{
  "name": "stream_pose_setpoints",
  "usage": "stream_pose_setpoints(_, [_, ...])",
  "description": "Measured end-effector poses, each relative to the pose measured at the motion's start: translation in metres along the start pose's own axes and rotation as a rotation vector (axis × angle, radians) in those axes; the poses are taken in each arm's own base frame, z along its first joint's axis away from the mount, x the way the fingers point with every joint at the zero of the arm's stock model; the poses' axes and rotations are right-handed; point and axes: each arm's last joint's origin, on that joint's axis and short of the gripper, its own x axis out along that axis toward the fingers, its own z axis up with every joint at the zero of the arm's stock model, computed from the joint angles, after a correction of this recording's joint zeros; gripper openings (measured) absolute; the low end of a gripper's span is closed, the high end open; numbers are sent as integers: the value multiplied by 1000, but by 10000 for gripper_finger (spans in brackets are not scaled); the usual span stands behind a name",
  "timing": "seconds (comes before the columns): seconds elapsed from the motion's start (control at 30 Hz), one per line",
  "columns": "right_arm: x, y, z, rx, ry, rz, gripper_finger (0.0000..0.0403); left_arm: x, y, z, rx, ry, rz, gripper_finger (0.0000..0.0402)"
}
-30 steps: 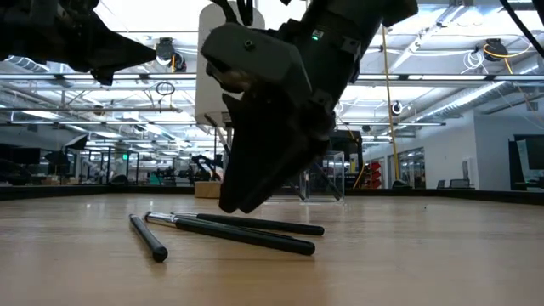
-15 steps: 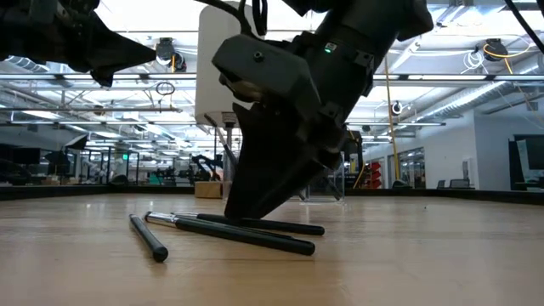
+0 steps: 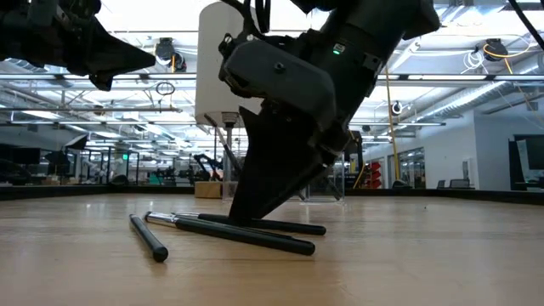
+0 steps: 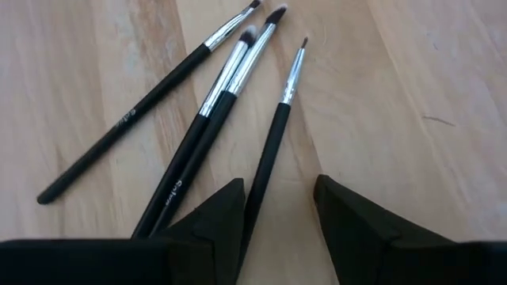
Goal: Pick & Place Makeup Supplies
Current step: Put the makeup brush into the transparent organizer
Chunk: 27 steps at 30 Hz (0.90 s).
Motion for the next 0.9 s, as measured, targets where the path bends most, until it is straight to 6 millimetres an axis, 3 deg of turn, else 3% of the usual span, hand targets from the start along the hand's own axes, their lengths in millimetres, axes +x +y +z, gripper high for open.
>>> stream_pose_setpoints(0.33, [-4,3,-15,-25,89,-47,113,0,0,0,-2,0,0,10])
stream_pose_setpoints(0.67, [-2,0,-13,-35,151,25,10,0,0,-1,-26,10,-2,10])
stream_pose_setpoints(0.9, [-1,-2,-10,-3,115,10,3,0,0,-1,-26,13,-1,10])
